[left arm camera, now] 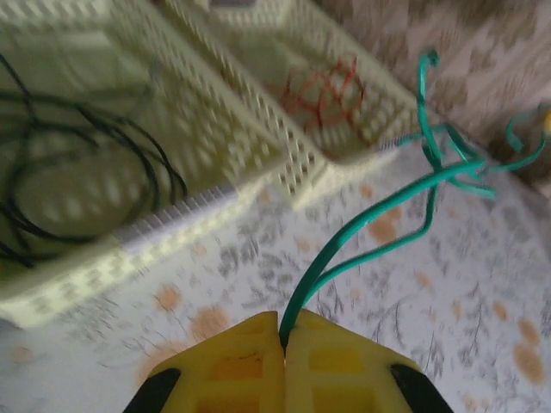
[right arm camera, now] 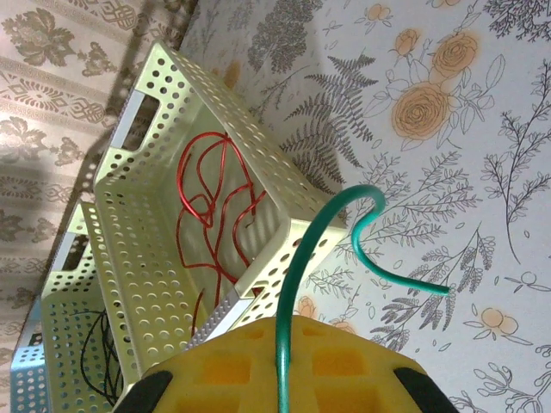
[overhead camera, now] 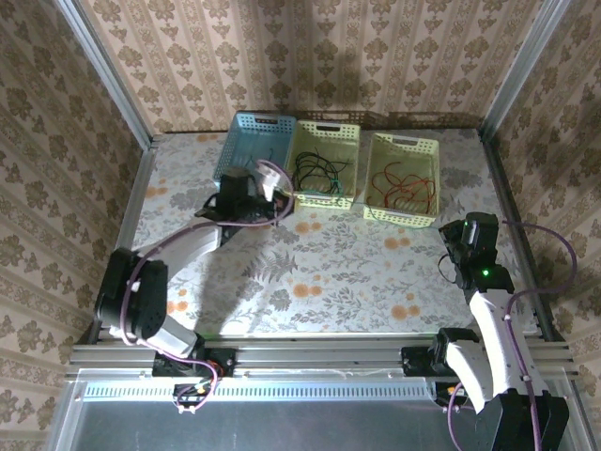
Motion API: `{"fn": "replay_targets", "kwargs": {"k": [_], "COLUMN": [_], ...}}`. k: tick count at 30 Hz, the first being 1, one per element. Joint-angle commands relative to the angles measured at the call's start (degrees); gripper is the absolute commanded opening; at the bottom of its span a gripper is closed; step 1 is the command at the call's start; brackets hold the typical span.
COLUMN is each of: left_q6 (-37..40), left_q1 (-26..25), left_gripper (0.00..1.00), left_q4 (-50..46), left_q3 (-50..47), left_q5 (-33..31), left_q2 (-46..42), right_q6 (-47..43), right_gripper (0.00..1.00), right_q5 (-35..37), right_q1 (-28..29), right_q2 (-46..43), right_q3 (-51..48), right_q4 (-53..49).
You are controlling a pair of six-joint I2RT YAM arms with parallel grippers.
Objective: Untangle the cables
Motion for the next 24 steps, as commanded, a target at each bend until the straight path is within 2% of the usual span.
{"fn": "replay_targets", "kwargs": {"k": [1,4,7,13,18,19,20,21,22,24], "left_q6": [-7.9,-9.8,-8.4,-10.7,-11.5,-11.0,-10.6,-10.1,-9.0,-6.7], "left_q1": [7.6,11.9,13.4,13.5,12.8,12.5,12.2,11.7,11.1,9.2], "left_gripper": [0.0,0.0,0.0,0.0,0.0,0.03,0.19,0.47,0.67,0.88], "left_q4": [8.2,10.7,9.3,8.9,5.6,3.9,2.1,-0.2,-1.5,-1.3], "left_q3": [0.1,1.0,2.9,7.7,16.1,18.5,20.5,22.7,24.2,24.7], "left_q5": [3.7,3.8,0.1,-11.1,-21.5,-23.0,-24.4,-26.1,-26.6,-27.0], "left_q2": [-4.5,-5.3,-3.7,5.0,14.4,16.4,17.9,19.3,20.2,20.0], "right_q6": [1.6,1.8,1.8,-1.6,-7.3,-8.9,-10.0,-11.3,-12.5,-14.2], "right_gripper": [0.1,0.1,0.1,0.1,0.1,0.1,0.1,0.1,0.11,0.11], "right_q5": [3.4,3.0,2.1,-2.4,-5.2,-5.0,-4.5,-3.9,-3.8,-4.2], "right_q1": [-0.5,-0.5,-0.4,0.6,6.1,7.9,9.7,11.7,13.5,16.0], "right_q2": [-0.1,0.3,0.6,2.3,5.2,5.5,5.6,5.7,5.7,5.7], "right_q3": [-1.4,-1.9,-2.1,-1.5,1.7,2.6,3.4,4.2,4.9,5.9], "right_q4": [-1.4,-0.8,-0.2,3.6,5.8,6.2,6.3,6.5,6.9,7.7]}}
